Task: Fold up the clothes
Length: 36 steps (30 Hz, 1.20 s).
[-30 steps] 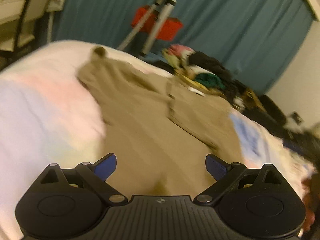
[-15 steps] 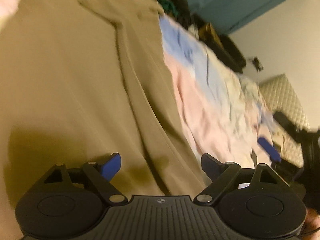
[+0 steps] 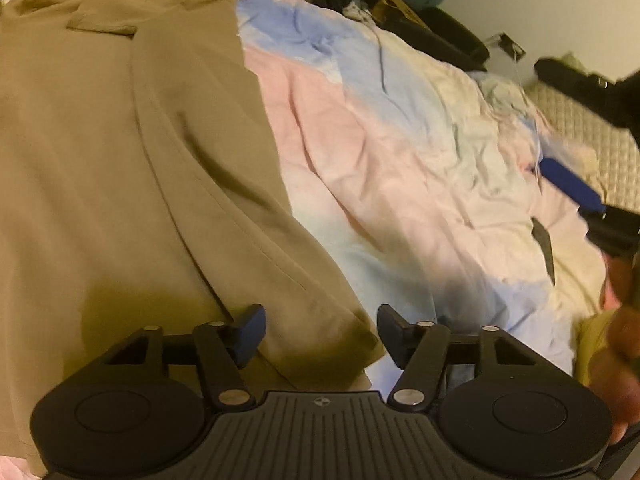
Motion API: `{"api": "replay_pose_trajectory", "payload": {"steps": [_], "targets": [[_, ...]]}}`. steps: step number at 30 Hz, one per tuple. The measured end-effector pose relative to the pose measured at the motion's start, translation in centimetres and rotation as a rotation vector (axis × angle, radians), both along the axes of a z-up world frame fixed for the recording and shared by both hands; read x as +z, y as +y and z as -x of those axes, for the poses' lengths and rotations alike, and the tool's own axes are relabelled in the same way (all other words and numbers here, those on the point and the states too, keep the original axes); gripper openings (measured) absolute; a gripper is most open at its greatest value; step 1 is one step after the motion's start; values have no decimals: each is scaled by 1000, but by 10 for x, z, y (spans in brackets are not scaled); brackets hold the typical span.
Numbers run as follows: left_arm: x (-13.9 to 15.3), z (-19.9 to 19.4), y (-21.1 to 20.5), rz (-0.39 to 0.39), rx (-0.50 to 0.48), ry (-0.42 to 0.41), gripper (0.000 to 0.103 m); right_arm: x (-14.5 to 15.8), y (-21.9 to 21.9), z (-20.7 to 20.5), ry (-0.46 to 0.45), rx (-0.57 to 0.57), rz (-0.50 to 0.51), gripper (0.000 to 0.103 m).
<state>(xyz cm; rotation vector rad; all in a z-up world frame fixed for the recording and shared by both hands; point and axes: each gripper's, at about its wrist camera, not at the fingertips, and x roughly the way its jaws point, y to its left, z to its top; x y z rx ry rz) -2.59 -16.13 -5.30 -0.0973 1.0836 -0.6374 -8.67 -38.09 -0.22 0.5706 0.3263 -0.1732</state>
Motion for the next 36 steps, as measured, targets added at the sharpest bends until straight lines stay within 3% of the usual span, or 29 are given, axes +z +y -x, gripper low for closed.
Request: {"api": "replay_pose_trajectory", "payload": {"steps": [2,3,4,10,13,16,21,23,24,26,27,28,33,36], "targets": [[-1,2,0,-21,-31,-11,25,-1,-5,-3,7,-17,1,88],[-1,2,1,-27,-42,-9,8,-3,-8,-4,17,-26,-4,88],[-1,2,2,-32,-52,-7,5,-4,-9,-5,23,-27,-16,88],[37,10,52,133,-22,0,4,-10,-11,-7,25,-3,-44,88],[55,17,92,220,46,12,4,-12,-8,-11,36,14,-45,88],[53,23,126,207,110,25,4,-14,-2,-16,54,38,-46,88],[19,16,157,85,197,85,4,-16,11,-20,81,77,-38,88],[12,12,162,73,209,104,5,-17,18,-20,90,94,-27,88],[10,10,165,69,214,113,7,-17,22,-20,94,101,-14,88],[19,10,162,54,206,62,26,-16,30,-20,99,112,28,88],[25,11,160,45,202,33,47,-16,33,-21,101,116,49,88],[30,11,158,37,197,4,58,-16,36,-23,105,121,63,88],[67,8,143,11,185,-162,84,-16,46,-27,106,151,78,88],[91,-1,132,0,196,-275,87,-14,55,-26,96,166,114,88]]}}
